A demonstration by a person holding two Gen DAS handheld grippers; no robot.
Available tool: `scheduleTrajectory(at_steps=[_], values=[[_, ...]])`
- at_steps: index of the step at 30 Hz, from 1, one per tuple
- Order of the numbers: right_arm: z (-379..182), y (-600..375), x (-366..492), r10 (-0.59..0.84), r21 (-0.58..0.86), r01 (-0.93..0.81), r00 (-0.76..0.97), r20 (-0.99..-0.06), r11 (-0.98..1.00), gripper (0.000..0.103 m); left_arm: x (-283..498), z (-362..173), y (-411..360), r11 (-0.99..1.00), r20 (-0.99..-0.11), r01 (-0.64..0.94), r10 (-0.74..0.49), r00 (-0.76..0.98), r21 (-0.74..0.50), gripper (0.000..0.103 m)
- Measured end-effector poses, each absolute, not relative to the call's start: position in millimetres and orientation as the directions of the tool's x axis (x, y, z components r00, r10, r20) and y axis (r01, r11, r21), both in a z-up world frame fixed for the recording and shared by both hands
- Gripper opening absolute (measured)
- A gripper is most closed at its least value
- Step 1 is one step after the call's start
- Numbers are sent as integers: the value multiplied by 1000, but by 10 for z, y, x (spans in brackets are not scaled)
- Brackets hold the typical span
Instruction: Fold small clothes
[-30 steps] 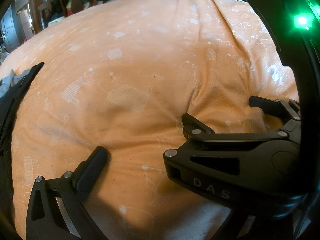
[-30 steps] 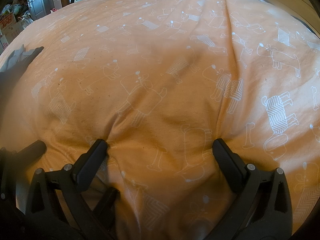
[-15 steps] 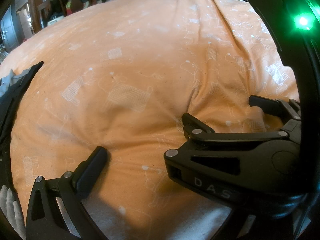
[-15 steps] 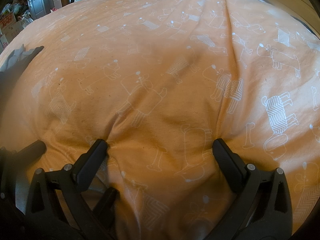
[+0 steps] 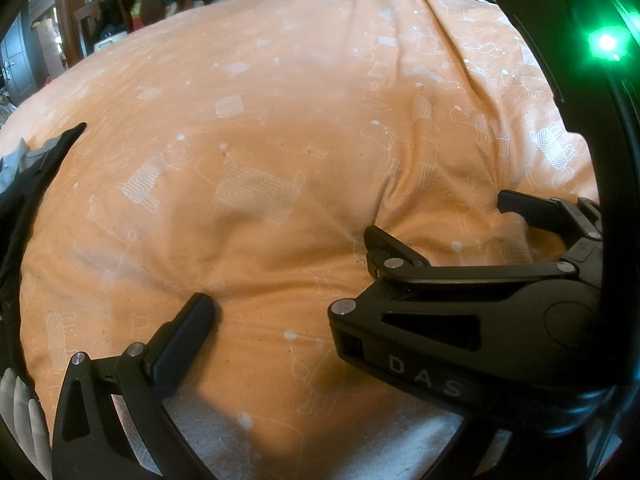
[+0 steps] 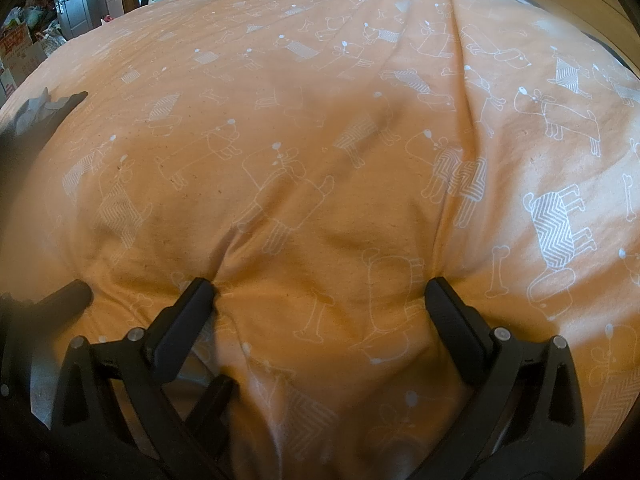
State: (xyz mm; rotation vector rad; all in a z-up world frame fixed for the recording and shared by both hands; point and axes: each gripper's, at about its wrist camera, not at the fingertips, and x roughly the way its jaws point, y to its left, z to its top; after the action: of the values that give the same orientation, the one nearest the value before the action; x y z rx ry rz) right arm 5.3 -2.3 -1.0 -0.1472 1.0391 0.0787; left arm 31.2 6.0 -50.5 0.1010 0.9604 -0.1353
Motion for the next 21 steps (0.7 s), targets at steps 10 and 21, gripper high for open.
scheduleTrajectory(at_steps=[10,21], values=[[-11,-24,52,-3,-83,-135,507,-862,987,103,314,-504,64,987,-822,160,-70,565,26,103],[-11,-21,52,-3,-83,-135,508,-861,987,103,313,-508,59,987,-820,158,-73,568,22,103]])
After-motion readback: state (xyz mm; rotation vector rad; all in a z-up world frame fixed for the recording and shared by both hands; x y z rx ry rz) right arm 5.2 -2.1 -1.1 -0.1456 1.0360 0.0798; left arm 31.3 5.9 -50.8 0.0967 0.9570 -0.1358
